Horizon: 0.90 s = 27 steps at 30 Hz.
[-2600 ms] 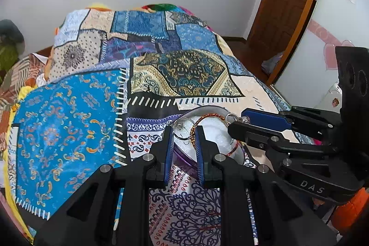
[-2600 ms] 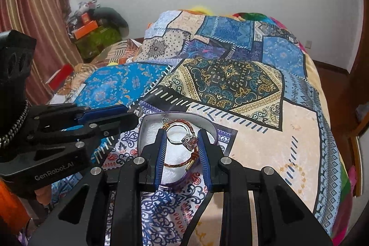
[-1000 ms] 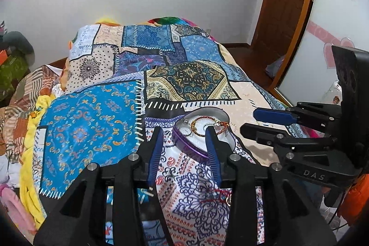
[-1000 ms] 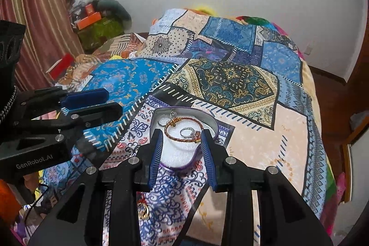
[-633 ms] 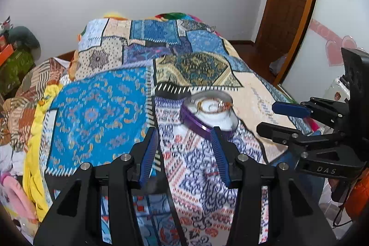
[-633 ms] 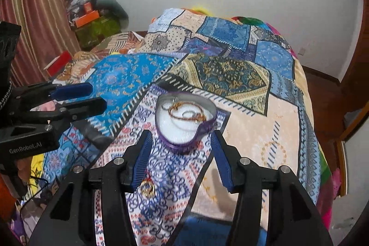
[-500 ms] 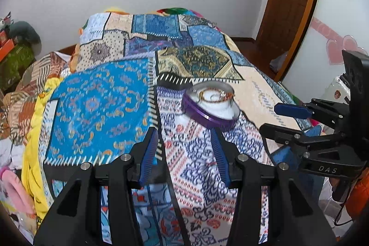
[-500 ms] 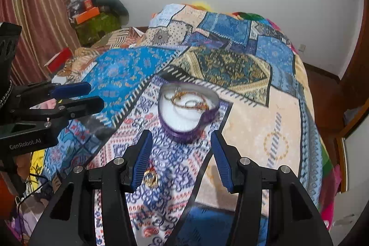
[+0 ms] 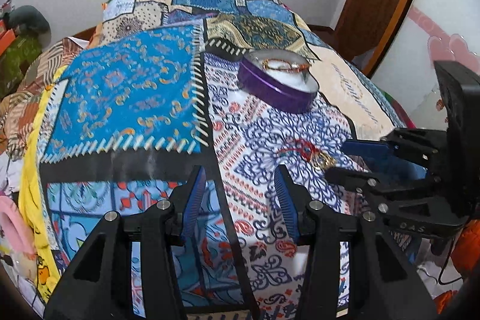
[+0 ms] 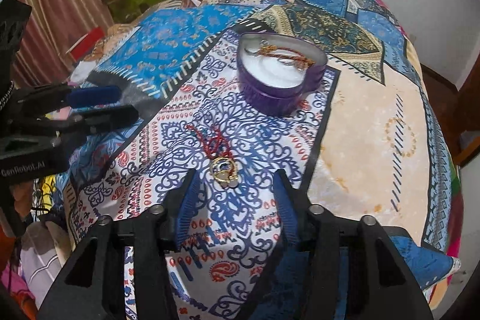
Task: Organize jewelry
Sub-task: 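Withdraw the right gripper and move it to the gold ring, then close right gripper on gold ring while left gripper closes on red beaded bracelet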
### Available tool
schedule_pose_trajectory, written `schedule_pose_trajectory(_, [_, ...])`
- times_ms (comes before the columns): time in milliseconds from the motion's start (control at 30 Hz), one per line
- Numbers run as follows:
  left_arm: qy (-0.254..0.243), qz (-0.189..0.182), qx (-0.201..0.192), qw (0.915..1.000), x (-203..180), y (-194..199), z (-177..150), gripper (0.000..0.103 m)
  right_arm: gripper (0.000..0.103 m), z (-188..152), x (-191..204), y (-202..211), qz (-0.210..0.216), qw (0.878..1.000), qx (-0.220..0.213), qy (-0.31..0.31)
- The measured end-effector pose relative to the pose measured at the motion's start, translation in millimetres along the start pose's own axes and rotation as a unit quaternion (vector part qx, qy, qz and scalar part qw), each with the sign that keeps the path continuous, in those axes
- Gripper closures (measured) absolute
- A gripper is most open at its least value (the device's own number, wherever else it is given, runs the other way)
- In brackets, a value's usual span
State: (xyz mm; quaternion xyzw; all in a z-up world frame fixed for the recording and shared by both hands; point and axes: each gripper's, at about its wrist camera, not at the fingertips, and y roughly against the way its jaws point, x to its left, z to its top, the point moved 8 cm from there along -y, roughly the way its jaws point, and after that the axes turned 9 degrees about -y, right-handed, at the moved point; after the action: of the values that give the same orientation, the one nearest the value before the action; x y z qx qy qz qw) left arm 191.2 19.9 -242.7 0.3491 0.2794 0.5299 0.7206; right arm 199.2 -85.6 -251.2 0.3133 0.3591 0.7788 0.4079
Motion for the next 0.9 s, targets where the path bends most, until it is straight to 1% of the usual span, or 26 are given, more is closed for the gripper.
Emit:
schedule_pose_trajectory(33, [0.0, -0.001, 0.002, 1.0, -1.1, -1.1, -1.7, 0.056, 0.068, -0.7, 1.3, -1.6, 0.0, 1.0, 0.002, 0.003])
schedule_pose_trajectory(200, [0.004, -0.012, 0.01, 0.9999, -8.2, -6.6, -7.5, 0.056, 0.071, -1.4, 2.5, -6.1, -0.006, 1.0, -0.005, 0.009])
schedule_pose_trajectory(233, [0.001, -0.012, 0.012, 0.9999, -10.2, -7.8, -8.5, 0.056, 0.077, -1.4, 2.8, -5.9, -0.005, 1.0, -0.007, 0.009])
schedule_pose_trajectory(300, [-0.005, -0.012, 0.014, 0.9998, -13.7, -10.0, -9.1, 0.056, 0.085, -2.2, 4.3, -6.9, -0.003, 1.0, -0.007, 0.012])
schedule_pose_trajectory(400, [-0.008, -0.015, 0.016, 0.9997, -17.5, -12.1, -9.5, 0.056, 0.085, -1.8, 4.6, -5.1, -0.002, 1.0, -0.011, 0.015])
schedule_pose_trajectory(533, [-0.01, -0.019, 0.017, 0.9996, -21.3, -15.1, -5.5, 0.056, 0.086, -0.4, 1.3, -0.1, 0.001, 1.0, -0.019, 0.003])
schedule_pose_trajectory(800, [-0.014, -0.028, 0.016, 0.9994, -31.3, -25.5, 11.0, 0.056, 0.085, 7.8, -21.4, 22.3, -0.003, 0.998, -0.05, -0.034])
schedule_pose_trajectory(900, [-0.011, -0.024, 0.006, 0.9996, -33.4, -27.4, 18.8, 0.056, 0.085, 10.0, -30.3, 27.7, -0.007, 0.997, -0.056, -0.045])
